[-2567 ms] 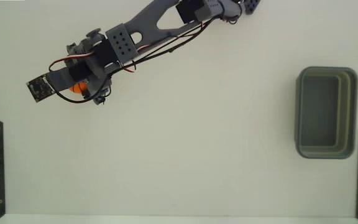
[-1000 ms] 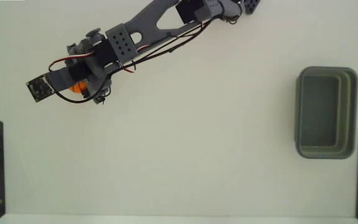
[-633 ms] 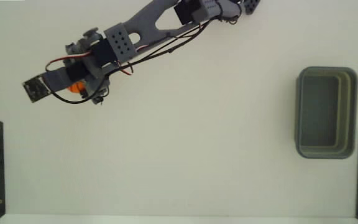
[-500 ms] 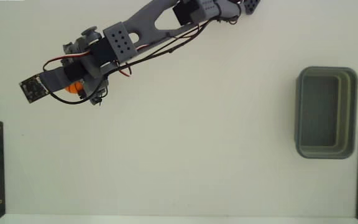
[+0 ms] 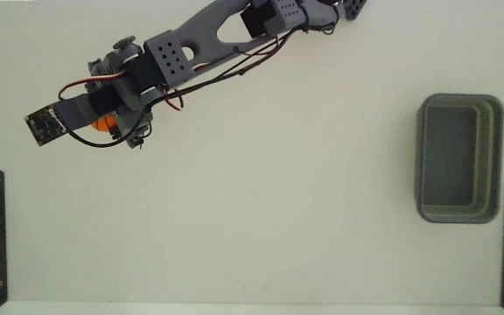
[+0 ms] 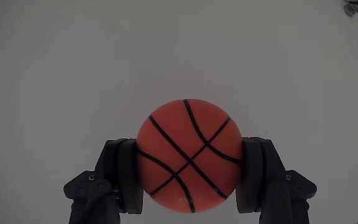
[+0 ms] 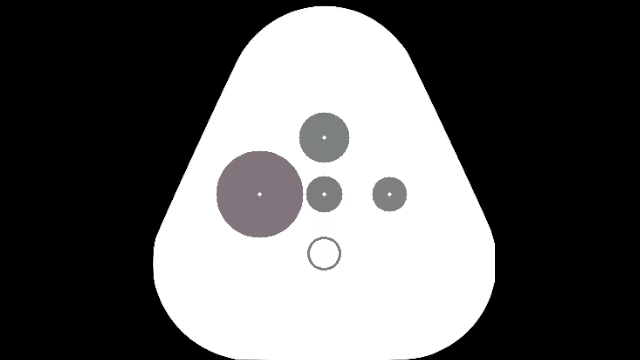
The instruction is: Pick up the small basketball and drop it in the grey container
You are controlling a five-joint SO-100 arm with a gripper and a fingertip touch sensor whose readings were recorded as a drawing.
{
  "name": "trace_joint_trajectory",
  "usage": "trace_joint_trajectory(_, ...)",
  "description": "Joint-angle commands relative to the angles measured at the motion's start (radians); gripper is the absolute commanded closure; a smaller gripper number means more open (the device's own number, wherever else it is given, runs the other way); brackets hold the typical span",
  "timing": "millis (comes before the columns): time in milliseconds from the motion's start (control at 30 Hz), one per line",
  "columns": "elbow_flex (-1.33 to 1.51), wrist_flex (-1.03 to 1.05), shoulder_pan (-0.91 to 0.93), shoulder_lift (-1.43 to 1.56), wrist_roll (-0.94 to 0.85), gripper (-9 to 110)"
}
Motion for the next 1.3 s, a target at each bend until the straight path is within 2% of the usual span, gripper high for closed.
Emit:
trace_joint_trajectory(0, -0.049, 0.004, -0.003, 0.036, 0.005, 20)
trace_joint_trajectory(300, -0.039, 0.004, -0.027, 0.045, 0.005, 20)
trace_joint_trajectory(600, 0.003, 0.005, -0.137, 0.088, 0.005, 20)
trace_joint_trajectory(1267, 0.182, 0.008, -0.598, 0.269, 0.005, 20)
